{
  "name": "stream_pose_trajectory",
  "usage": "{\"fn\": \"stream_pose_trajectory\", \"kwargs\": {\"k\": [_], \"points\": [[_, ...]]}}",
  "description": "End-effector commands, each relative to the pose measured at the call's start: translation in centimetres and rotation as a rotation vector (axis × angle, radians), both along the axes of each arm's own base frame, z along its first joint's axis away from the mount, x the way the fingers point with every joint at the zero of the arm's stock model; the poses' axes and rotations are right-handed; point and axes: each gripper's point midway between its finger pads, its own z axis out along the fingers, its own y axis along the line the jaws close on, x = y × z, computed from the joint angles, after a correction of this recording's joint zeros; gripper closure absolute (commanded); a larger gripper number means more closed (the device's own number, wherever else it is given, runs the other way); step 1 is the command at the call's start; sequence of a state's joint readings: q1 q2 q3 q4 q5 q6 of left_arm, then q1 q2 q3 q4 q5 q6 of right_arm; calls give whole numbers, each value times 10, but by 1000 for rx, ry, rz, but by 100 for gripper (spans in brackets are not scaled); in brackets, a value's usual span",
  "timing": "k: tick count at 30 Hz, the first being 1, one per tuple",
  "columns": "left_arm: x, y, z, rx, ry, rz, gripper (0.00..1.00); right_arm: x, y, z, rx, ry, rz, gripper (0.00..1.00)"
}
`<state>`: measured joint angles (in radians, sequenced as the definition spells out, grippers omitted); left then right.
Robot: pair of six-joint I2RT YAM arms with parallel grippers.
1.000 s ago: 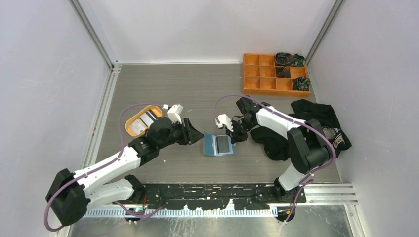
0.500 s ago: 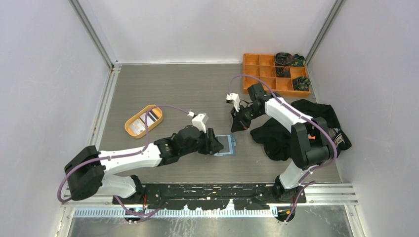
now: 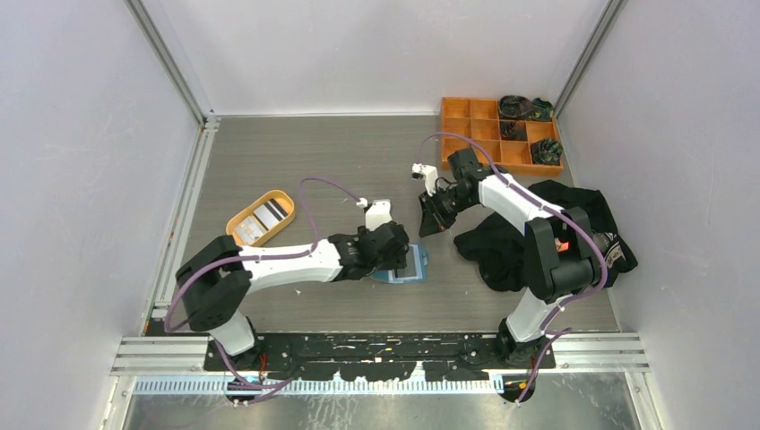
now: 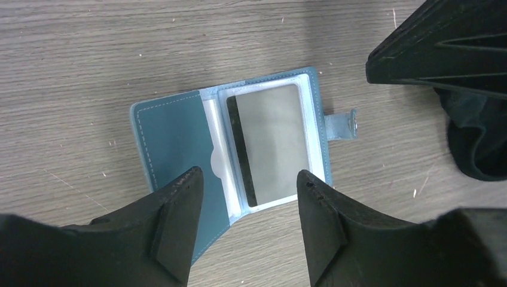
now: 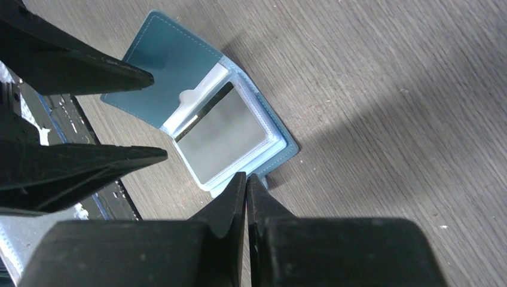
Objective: Put the credit cards into the card holder
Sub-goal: Open the card holder at the center of the board.
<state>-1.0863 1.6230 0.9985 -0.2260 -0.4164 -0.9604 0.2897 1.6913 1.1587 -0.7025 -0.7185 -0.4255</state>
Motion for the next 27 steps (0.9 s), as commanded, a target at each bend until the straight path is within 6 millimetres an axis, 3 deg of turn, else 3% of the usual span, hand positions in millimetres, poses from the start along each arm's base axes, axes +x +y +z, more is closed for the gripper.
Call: {"fn": "stream_pose_trajectory", "kwargs": {"k": [1, 3, 12, 27], "points": [[9, 10, 8, 101, -16, 135, 40, 19, 1, 16, 16, -51, -42, 91], [10, 12, 11, 159, -24, 158, 37, 20, 1, 17, 16, -51, -46, 90], [7, -14, 13, 257, -8, 130, 37, 22, -1, 16, 8, -45, -60, 90], [9, -36, -12, 408, 31, 54, 37, 23, -4, 15, -1, -29, -71, 90]]}}
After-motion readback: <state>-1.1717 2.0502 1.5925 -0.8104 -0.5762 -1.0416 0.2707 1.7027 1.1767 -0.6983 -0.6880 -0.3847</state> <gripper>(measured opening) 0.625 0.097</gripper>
